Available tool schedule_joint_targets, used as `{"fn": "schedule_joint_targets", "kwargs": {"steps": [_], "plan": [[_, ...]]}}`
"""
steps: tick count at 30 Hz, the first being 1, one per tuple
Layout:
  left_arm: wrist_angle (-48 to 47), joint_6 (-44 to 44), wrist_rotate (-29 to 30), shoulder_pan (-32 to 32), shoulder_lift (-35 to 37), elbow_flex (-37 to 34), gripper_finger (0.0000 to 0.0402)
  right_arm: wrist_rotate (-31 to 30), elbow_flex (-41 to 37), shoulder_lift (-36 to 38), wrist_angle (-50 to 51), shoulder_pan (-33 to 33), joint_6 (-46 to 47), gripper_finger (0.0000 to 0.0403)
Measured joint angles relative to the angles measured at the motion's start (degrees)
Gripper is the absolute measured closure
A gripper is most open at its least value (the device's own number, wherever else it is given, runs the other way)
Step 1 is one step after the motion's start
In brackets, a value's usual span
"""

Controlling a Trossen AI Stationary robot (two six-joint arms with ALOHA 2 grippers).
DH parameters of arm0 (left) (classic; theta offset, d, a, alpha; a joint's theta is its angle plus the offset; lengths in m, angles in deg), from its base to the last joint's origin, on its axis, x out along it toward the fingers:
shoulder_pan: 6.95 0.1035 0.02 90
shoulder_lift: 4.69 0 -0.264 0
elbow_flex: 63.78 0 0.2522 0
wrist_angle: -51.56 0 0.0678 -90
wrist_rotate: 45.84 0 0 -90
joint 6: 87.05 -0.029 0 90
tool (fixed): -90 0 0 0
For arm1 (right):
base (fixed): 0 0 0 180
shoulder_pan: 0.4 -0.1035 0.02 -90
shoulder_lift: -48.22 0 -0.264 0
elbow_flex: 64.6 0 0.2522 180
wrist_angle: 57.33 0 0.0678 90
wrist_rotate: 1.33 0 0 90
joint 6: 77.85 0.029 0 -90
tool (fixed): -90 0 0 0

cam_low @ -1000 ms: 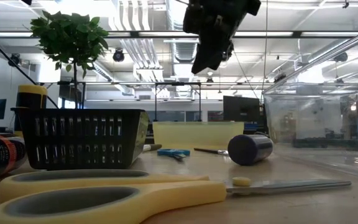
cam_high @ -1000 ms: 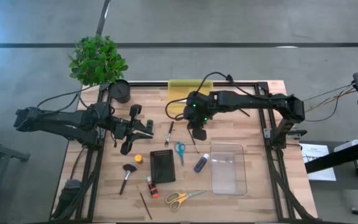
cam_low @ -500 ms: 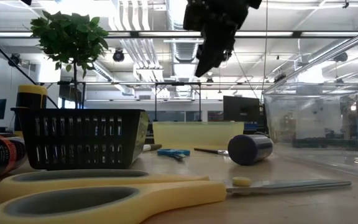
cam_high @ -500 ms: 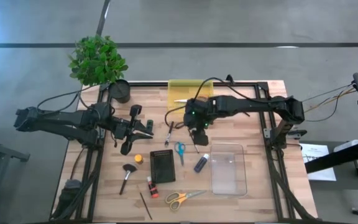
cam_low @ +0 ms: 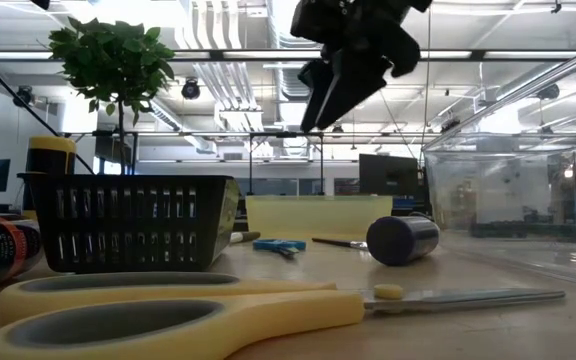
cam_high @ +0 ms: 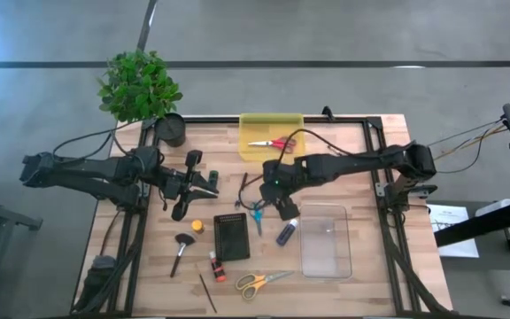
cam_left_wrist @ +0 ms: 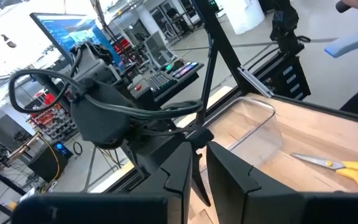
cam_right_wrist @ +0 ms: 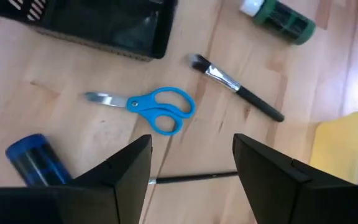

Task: Pick & Place Paint Supplies
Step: Put the blue scissors into the yellow bin

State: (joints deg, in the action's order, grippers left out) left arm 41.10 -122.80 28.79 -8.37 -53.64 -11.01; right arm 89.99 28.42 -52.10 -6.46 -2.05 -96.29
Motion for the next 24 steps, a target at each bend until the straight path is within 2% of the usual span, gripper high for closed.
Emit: {"fn": "schedule_joint_targets", "kwargs": {"steps": [7, 14, 24], "plan": [[-0.18, -0.24, 0.00, 0.01, 0.00, 0.00, 0.0344, 0.36, -4.85, -2.41, -4.83, -1.60, -0.01, 0.0179], [-0.43, -0.26, 0.00, 0.01, 0.00, 0.00, 0.0344, 2.38, -3.26, -8.73, -6.04, -2.32, -0.38, 0.0179], [-1.01, -0.25, 0.00, 0.01, 0.00, 0.00, 0.0344, 5.43, 0.02, -14.13, -6.08, -2.27, -2.23, 0.0179]]}}
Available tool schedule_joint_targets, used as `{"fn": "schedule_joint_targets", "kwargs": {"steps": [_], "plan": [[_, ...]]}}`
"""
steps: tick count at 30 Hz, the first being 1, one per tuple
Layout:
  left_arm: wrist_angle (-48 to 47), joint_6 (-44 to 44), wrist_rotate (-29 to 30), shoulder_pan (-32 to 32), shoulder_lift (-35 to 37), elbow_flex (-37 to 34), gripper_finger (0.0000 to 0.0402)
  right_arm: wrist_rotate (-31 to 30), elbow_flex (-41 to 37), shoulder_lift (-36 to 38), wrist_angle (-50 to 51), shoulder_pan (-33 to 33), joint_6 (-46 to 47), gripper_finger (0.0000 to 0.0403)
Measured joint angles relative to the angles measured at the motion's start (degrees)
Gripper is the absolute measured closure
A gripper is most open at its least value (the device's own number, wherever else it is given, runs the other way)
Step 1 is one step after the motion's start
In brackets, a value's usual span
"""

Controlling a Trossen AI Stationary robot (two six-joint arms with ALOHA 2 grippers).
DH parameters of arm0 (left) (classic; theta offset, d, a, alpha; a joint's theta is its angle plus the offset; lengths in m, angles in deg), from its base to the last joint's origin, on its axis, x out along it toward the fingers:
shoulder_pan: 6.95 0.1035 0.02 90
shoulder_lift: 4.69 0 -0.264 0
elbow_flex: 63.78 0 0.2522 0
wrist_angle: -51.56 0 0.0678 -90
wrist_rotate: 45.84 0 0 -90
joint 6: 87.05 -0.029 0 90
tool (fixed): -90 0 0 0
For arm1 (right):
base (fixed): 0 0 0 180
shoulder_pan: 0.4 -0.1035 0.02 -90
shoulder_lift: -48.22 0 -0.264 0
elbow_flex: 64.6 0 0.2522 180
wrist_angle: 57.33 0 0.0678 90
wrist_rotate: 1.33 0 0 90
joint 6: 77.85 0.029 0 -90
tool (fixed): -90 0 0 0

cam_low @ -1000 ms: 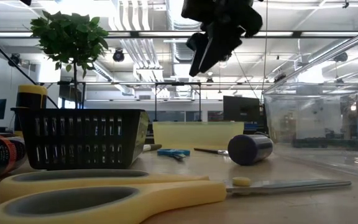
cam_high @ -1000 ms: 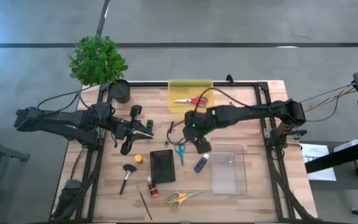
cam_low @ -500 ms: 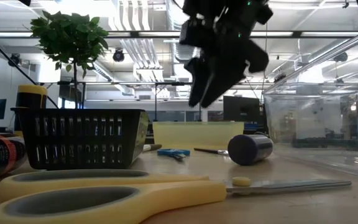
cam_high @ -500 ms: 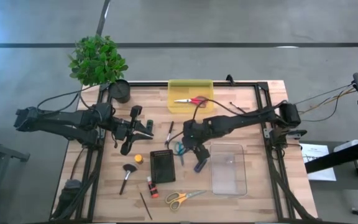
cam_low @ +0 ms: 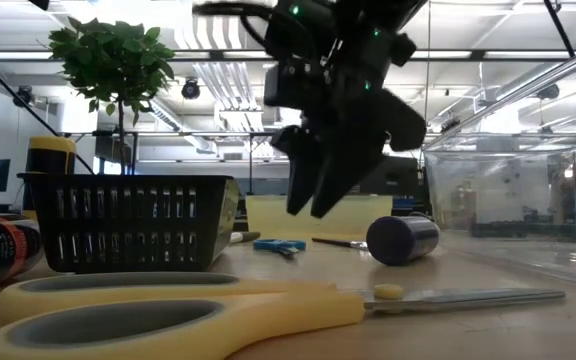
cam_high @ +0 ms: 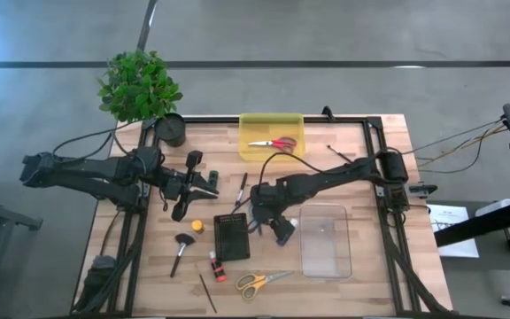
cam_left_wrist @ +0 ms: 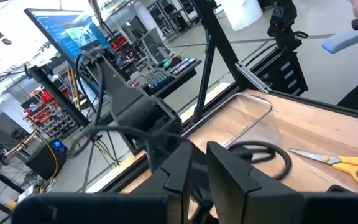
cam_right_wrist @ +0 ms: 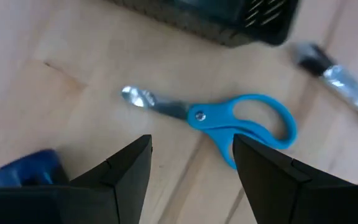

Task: Pick & Place Paint Supplies
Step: Put the blue scissors into the yellow bin

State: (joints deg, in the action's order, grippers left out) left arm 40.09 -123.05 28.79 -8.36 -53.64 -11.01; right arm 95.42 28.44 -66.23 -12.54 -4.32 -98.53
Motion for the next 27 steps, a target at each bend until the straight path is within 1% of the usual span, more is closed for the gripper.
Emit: {"fn": "schedule_joint_targets", "kwargs": {"steps": [5, 19, 27], "plan": [[-0.03, 0.01, 0.00, -0.02, 0.00, 0.00, 0.0344, 1.01, 0.14, -1.78, -0.13, 0.09, -0.55, 0.0179], [-0.01, 0.01, 0.00, -0.01, 0.00, 0.00, 0.0344, 1.19, 0.13, -1.83, -1.18, 0.17, -2.43, 0.0179], [0.01, 0.01, 0.00, -0.02, 0.00, 0.00, 0.0344, 1.17, -0.17, -1.89, -2.21, 1.37, -3.73, 0.0179]]}}
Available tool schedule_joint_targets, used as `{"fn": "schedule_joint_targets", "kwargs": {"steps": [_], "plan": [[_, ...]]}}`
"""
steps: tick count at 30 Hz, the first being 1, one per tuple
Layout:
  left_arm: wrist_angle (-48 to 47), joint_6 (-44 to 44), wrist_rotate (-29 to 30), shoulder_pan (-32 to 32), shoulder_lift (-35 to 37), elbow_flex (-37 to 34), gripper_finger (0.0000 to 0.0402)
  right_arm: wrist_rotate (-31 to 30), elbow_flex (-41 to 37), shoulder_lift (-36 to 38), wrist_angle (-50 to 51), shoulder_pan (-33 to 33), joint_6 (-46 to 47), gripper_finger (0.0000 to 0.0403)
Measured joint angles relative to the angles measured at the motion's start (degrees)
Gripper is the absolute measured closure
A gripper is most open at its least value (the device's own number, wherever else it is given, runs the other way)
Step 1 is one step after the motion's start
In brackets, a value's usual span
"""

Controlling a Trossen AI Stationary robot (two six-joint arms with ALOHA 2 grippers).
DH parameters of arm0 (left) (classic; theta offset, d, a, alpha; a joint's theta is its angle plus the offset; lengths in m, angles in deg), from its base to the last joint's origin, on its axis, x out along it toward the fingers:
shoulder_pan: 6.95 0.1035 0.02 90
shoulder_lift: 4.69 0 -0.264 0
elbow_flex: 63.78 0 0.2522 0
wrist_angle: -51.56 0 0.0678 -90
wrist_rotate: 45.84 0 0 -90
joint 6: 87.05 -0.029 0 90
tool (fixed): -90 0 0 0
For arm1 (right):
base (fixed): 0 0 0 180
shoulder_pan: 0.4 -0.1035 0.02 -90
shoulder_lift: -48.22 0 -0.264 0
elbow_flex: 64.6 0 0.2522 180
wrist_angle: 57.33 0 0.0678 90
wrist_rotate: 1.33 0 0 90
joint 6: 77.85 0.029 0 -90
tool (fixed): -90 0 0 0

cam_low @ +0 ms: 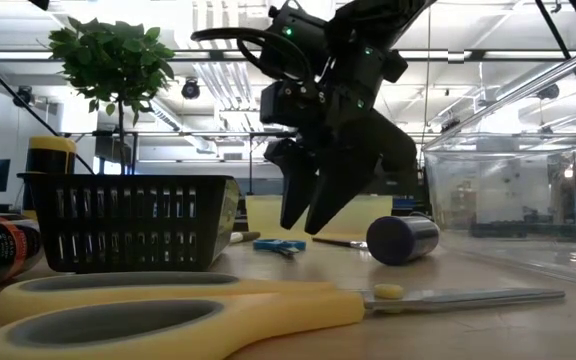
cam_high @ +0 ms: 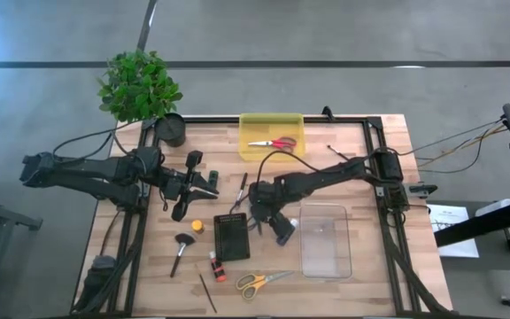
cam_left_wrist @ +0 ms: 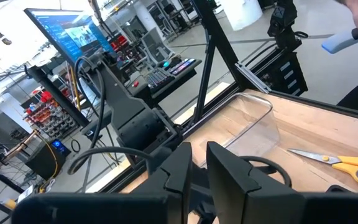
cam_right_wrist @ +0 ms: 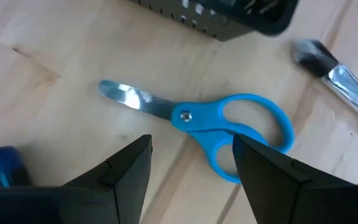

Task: Pick & Place Paint Supplies
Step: Put the blue scissors into the yellow bin

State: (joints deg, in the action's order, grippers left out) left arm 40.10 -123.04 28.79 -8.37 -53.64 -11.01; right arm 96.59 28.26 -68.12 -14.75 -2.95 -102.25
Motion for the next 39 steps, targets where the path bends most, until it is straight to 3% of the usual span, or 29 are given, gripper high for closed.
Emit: {"fn": "schedule_joint_targets", "kwargs": {"steps": [39], "plan": [[0.00, 0.04, 0.00, 0.01, 0.00, 0.00, 0.0344, 1.14, -2.78, -0.02, -1.40, 0.73, 0.33, 0.0179]]}}
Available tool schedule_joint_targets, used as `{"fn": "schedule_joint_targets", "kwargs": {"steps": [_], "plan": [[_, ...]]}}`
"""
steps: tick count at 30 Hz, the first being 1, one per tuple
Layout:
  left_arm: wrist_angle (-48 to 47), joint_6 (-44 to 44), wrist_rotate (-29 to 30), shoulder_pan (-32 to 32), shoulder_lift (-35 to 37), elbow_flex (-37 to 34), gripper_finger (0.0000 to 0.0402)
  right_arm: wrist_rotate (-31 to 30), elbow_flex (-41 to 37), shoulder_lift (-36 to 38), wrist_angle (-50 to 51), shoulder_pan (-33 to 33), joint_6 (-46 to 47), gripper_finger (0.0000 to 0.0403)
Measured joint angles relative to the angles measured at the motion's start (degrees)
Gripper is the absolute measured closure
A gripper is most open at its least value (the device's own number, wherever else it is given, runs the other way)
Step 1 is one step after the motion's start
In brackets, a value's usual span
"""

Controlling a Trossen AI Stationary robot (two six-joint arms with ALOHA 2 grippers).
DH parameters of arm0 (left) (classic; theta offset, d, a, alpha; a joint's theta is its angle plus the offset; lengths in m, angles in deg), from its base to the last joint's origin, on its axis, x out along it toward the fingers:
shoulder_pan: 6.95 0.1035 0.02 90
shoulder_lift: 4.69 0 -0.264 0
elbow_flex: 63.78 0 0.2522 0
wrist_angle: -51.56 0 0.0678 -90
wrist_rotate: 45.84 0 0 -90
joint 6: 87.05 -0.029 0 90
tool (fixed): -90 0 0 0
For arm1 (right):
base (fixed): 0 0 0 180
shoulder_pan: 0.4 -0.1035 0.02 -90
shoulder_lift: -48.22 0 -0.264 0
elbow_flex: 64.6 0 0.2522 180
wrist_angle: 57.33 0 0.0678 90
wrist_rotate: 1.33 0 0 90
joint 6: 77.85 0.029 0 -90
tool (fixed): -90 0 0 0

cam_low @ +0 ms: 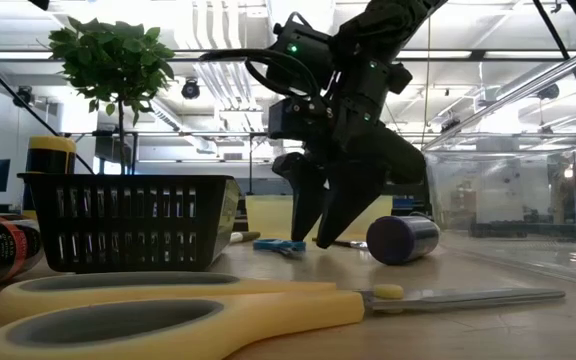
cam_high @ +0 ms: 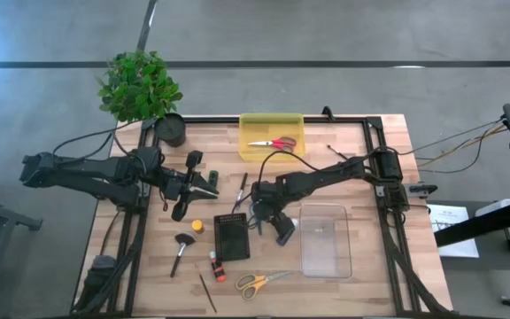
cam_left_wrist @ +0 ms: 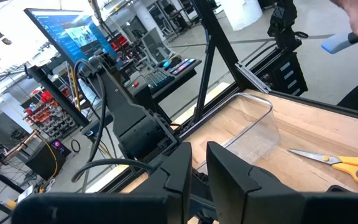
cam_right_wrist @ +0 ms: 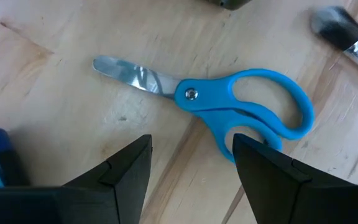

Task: Pick & Place Paint Supplies
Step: Put the blue scissors into the yellow bin

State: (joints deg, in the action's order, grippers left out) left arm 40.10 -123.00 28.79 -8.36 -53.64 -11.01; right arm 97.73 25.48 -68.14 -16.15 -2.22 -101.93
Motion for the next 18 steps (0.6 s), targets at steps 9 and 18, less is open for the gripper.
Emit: {"fn": "schedule_joint_targets", "kwargs": {"steps": [9, 18], "plan": [[0.01, 0.00, 0.00, -0.02, 0.00, 0.00, 0.0344, 0.18, -0.18, 0.00, -1.58, 0.00, -0.13, 0.0179], [0.01, 0.00, -0.02, -0.02, -0.02, 0.00, 0.0344, 1.95, 0.46, -3.18, -0.67, 0.07, 0.21, 0.0179]]}}
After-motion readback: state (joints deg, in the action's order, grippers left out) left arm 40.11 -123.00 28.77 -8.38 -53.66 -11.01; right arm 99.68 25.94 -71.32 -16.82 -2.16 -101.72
